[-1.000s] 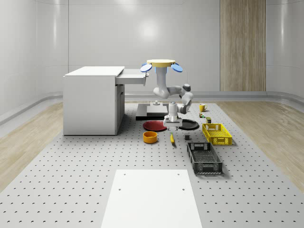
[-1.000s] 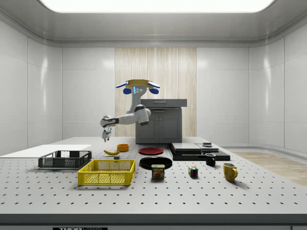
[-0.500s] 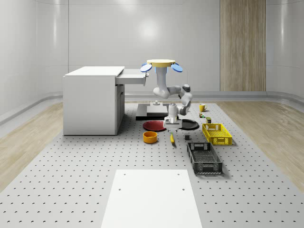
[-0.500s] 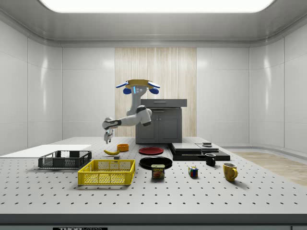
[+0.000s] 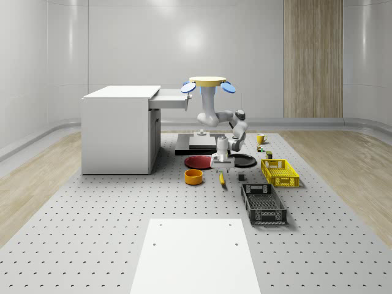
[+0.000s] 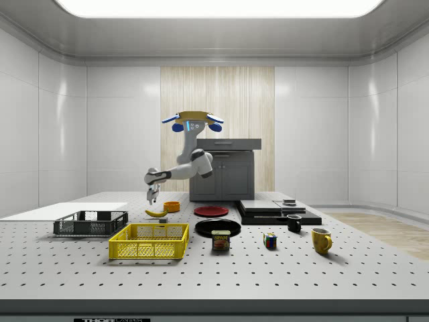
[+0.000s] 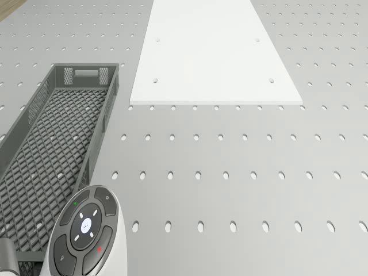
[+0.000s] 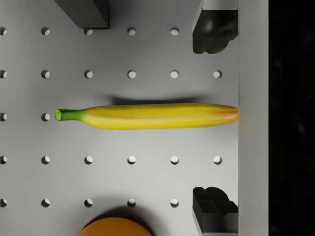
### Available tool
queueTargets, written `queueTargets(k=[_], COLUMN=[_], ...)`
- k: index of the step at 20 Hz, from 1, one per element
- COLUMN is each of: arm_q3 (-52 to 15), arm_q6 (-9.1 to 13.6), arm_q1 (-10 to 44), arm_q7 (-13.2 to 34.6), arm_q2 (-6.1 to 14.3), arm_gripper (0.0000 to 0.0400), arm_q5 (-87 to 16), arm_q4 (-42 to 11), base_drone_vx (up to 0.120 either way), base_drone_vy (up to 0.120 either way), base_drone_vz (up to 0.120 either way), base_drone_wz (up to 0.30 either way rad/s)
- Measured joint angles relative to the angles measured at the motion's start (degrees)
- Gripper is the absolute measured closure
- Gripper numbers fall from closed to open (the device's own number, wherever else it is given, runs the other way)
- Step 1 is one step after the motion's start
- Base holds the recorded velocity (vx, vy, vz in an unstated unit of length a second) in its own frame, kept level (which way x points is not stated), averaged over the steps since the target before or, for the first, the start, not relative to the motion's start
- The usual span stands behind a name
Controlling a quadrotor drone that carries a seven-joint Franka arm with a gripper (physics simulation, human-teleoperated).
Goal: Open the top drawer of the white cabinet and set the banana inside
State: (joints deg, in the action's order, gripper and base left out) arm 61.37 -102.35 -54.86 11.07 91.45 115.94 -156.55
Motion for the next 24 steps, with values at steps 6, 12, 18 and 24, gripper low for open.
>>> queueTargets(k=[6,12,18,24], arm_q3=[-3.10,-5.66,-7.97,-9.79], arm_q6=[-1.00,-1.79,-2.50,-3.02], arm_q1=[-0.82,-1.57,-2.23,-2.09], arm_q7=[-0.01,0.04,0.16,0.46], arm_q2=[-0.95,-2.04,-3.26,-4.02], arm_gripper=[0.0000,0.0000,0.0000,0.0000], arm_q5=[2.98,5.51,7.81,9.66], arm_q4=[1.64,3.31,5.04,5.93], base_drone_vx=[0.000,0.000,0.000,0.000], base_drone_vy=[0.000,0.000,0.000,0.000], base_drone_vz=[0.000,0.000,0.000,0.000], base_drone_wz=[0.000,0.000,0.000,0.000])
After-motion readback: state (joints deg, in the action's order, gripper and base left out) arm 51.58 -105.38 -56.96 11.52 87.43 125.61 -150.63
